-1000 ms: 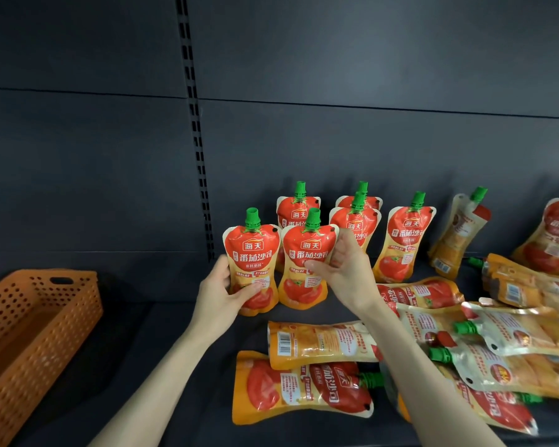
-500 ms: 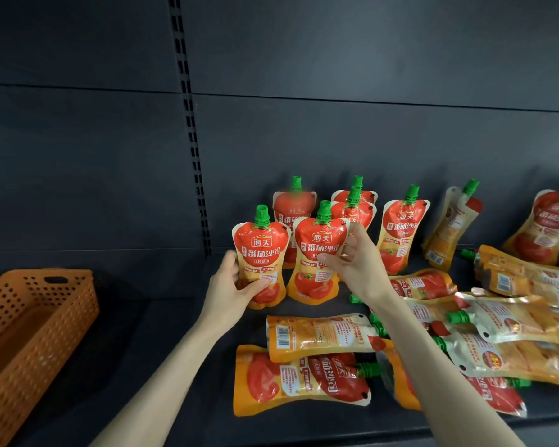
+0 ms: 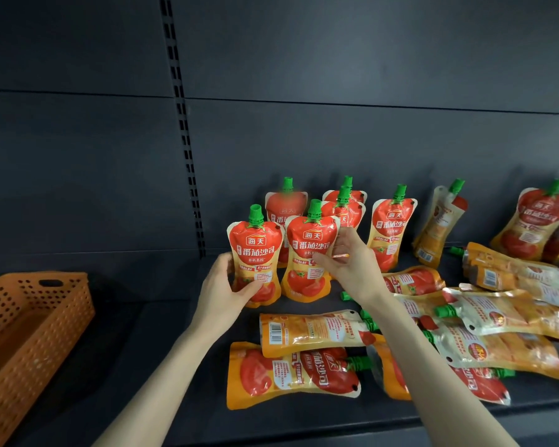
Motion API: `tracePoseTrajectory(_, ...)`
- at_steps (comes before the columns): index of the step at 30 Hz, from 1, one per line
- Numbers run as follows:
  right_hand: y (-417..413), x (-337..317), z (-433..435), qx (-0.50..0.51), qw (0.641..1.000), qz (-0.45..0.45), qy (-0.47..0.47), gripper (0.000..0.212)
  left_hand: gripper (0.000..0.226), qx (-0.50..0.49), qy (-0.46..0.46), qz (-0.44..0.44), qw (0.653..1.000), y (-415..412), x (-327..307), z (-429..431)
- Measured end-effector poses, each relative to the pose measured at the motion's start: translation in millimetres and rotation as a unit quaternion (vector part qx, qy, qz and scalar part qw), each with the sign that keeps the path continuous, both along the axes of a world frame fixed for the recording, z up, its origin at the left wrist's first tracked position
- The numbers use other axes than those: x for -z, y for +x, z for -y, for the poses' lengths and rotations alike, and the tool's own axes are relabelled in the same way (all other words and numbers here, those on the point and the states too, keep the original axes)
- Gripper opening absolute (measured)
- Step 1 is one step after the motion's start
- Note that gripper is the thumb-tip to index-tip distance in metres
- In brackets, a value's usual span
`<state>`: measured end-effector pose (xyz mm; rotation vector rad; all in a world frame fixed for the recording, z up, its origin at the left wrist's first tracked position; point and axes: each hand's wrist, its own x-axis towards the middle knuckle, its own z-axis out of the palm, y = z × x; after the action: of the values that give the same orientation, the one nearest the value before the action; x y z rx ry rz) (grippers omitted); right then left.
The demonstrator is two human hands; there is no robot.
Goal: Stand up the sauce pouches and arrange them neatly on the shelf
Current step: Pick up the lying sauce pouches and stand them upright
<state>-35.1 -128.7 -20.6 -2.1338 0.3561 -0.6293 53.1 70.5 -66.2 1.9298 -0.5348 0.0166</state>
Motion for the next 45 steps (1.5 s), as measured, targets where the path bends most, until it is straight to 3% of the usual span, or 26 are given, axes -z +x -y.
tracePoseTrajectory(3,-11.3,2.0,4.1,0.014,0.999,0.014,-0.026,0.047,0.056,-0.065,0.014,0.058,0.996,-14.1,0.8,-9.3)
tracePoseTrajectory(5,-21.9,3.9,7.7,0.018,0.999,0.023,-0.038,0.039,0.045,-0.078,0.019,0.083,0.993,-28.3,-1.2,-12.9)
tracePoseTrajectory(8,-38.6,7.3,14.9,0.015,0.999,0.021,-0.047,0.024,0.024,-0.032,0.036,0.099,0.994,-53.5,-7.3,-9.4)
tracePoseTrajectory(13,-70.2,9.5,28.4,-0.028,0.998,0.012,-0.052,0.007,0.014,0.044,0.058,0.082,0.994,-102.0,-11.5,13.7)
tracePoseTrajectory(18,-123.7,19.0,59.5,-0.064,0.997,-0.008,-0.044,0.008,0.017,0.062,0.057,0.080,0.993,-160.5,0.5,56.3)
tracePoseTrajectory(22,-171.5,40.1,87.6,-0.090,0.992,-0.033,-0.083,0.014,0.036,0.073,0.092,0.094,0.989,-198.7,7.5,89.8)
tracePoseTrajectory(27,-198.7,72.9,107.9,-0.083,0.971,-0.032,-0.221,0.024,0.060,0.057,0.281,0.105,0.952,-201.7,11.2,114.2)
tracePoseTrajectory(30,-204.1,82.2,110.4,-0.095,0.971,0.001,-0.220,0.029,0.060,0.061,0.351,0.122,0.926,-197.3,5.4,119.0)
tracePoseTrajectory(36,-206.7,86.0,114.0,-0.091,0.986,0.040,-0.132,0.017,0.044,0.133,0.260,0.045,0.955,-195.9,0.9,110.8)
tracePoseTrajectory(42,-202.2,87.4,111.1,-0.083,0.980,0.015,-0.179,0.040,0.058,0.108,0.312,0.091,0.939,-205.8,-1.0,108.3)
tracePoseTrajectory(45,-203.0,87.2,111.3,-0.087,0.976,-0.002,-0.198,0.046,0.054,0.105,0.297,0.079,0.946,-210.2,-11.8,115.1)
